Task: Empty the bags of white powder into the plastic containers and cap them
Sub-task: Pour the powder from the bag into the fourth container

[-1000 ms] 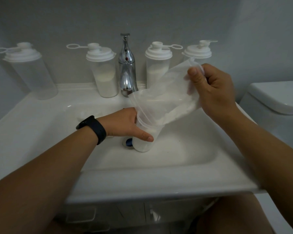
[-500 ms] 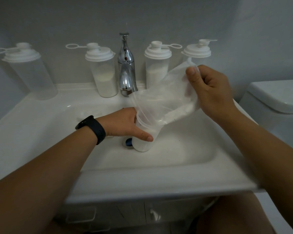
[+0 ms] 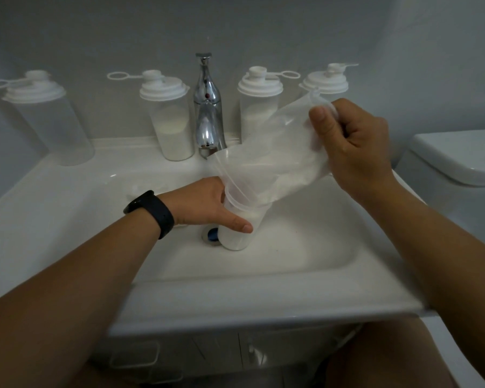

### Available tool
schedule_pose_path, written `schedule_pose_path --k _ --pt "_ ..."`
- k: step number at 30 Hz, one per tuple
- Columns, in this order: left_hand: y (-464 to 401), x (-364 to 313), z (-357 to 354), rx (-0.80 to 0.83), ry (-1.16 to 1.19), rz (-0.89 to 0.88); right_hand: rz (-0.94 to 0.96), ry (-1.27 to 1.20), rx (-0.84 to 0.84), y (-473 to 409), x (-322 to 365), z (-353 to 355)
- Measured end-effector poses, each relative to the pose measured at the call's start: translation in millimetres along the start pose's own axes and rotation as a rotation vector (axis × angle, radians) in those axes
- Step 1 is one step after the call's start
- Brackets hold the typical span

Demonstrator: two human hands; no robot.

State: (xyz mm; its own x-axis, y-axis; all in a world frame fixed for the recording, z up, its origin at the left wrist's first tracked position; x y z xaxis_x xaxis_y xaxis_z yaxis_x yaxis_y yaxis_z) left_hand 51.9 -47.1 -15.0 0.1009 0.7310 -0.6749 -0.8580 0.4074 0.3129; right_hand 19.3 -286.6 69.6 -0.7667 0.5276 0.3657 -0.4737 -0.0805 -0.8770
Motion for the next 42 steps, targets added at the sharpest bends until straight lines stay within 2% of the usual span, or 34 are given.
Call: schedule_pose_path --k 16,42 --pt "-0.9 -0.1 0.0 -0.003 -0.005 0.003 -0.043 -0.056 -0.028 0.1 -1.5 1.1" --pt "-0.6 0.0 -0.9 0.03 0.031 -0.026 -0.114 -0.082 0.02 -0.2 -8.2 -1.7"
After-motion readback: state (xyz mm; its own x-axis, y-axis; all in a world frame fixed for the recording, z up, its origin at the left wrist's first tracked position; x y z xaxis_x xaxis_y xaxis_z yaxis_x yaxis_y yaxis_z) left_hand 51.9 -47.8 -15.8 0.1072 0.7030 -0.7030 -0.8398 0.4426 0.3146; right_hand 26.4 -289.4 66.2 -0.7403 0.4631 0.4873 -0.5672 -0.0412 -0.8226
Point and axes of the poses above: each hand's wrist, its own y-axis away from the middle knuckle, its own z-axis out of the back of the hand, x = y × z, the point moved 4 cm from there along -y, towards the middle knuckle, and after that the axes turned 14 degrees about z, right-handed, at the moved point
